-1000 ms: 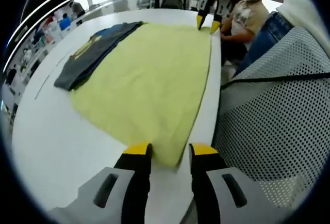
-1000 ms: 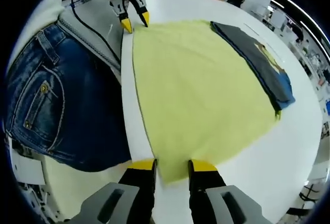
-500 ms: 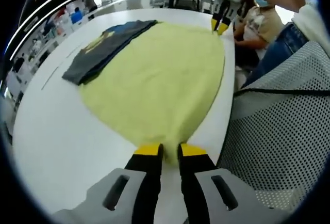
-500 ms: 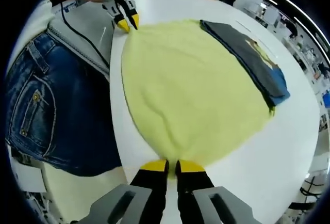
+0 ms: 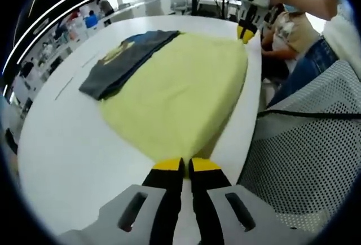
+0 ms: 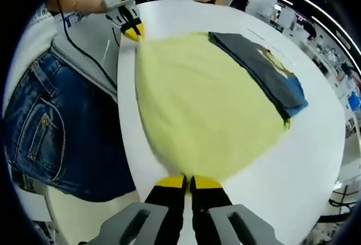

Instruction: Fold the garment on the visible template until the final outline fits inside the template.

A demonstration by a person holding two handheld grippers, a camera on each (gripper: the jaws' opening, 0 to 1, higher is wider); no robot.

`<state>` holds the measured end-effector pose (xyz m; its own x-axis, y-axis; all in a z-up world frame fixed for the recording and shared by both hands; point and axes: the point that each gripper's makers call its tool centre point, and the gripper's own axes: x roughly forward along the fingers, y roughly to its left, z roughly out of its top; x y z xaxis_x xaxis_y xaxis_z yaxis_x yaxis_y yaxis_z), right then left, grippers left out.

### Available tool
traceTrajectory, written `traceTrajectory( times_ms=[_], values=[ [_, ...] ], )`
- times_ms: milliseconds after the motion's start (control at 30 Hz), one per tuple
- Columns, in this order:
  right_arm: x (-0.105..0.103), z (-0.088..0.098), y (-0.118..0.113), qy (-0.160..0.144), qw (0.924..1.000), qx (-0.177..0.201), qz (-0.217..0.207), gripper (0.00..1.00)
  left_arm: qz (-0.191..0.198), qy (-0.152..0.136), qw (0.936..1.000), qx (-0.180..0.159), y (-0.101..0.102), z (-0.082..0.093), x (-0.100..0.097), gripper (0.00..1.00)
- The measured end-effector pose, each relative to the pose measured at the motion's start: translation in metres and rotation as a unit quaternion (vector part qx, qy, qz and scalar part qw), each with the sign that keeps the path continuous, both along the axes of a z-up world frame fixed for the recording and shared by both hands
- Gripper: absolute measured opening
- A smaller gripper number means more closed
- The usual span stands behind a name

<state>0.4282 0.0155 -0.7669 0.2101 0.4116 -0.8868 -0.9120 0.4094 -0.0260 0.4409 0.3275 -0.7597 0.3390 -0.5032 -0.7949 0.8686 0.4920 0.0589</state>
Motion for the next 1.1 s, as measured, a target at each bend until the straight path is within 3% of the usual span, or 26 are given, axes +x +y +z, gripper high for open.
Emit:
traceTrajectory(
  times_ms=[300,567,1100],
  values=[
    [-0.001,0.014,0.002,-0.009,0.9999,0.005,0.003,0.0,0.003,0.0,1.0,-0.001,0.0,0.009,-0.001,0.02],
    [0.005,0.036,0.003,-0.027,0.9996,0.007,0.009,0.0,0.006,-0.011,0.9998,-0.013,0.003,0.032,0.005,0.02],
    [-0.005,0.074,0.009,-0.026,0.9985,0.017,0.045,0.0,-0.005,0.001,0.9999,-0.01,0.008,0.055,-0.001,0.02]
  ],
)
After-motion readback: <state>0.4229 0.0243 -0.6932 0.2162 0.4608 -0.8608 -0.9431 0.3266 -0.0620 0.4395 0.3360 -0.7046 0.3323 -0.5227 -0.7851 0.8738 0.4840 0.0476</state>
